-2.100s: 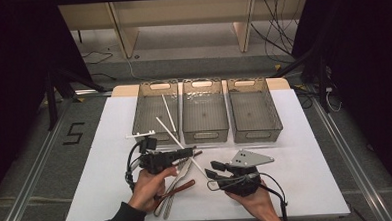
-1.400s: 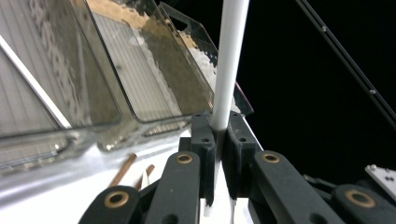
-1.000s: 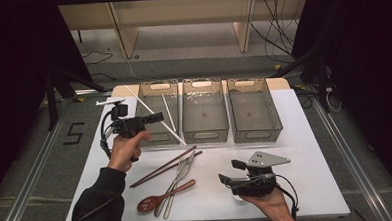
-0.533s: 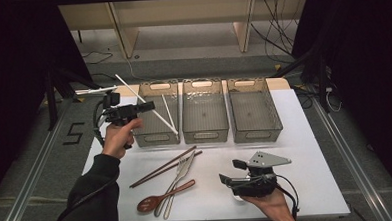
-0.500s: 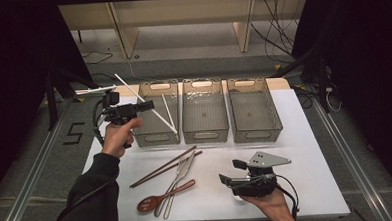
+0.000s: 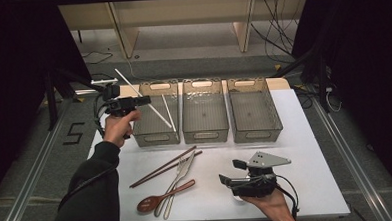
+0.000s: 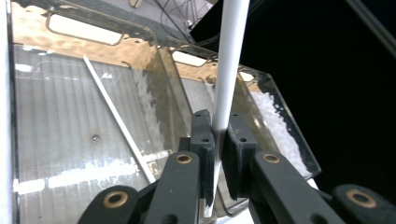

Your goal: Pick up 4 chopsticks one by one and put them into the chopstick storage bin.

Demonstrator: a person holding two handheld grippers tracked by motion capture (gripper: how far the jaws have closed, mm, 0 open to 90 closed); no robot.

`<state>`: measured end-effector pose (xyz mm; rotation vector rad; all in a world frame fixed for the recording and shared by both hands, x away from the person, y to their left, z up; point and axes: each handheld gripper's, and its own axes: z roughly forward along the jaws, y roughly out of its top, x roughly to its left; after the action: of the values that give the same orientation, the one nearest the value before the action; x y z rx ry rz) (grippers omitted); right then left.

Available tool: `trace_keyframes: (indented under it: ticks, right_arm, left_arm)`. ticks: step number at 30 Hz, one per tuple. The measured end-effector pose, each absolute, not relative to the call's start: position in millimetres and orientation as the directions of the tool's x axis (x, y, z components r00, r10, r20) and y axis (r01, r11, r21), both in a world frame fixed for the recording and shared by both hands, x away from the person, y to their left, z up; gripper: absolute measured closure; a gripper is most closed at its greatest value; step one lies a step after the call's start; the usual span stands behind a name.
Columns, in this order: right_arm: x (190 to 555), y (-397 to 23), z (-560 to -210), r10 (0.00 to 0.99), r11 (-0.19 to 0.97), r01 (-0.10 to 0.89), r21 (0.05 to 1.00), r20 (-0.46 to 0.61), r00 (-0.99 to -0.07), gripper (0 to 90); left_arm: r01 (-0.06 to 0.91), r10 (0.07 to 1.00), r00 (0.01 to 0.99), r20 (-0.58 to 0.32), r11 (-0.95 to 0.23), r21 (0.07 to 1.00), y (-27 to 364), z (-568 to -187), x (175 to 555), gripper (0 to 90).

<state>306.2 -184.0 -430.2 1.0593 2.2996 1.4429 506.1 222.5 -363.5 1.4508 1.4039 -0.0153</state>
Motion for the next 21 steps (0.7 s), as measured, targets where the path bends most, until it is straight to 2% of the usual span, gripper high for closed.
trace_keyframes:
  ticks: [21]
  right_arm:
    - [306, -185, -431, 0.678, 0.259, 0.458, 0.850, 0.178, -0.713, 30.1]
  left_arm:
    - [0.760, 0.764, 0.294, -0.574, 0.178, 0.626, 200, -387, 517, 82.9]
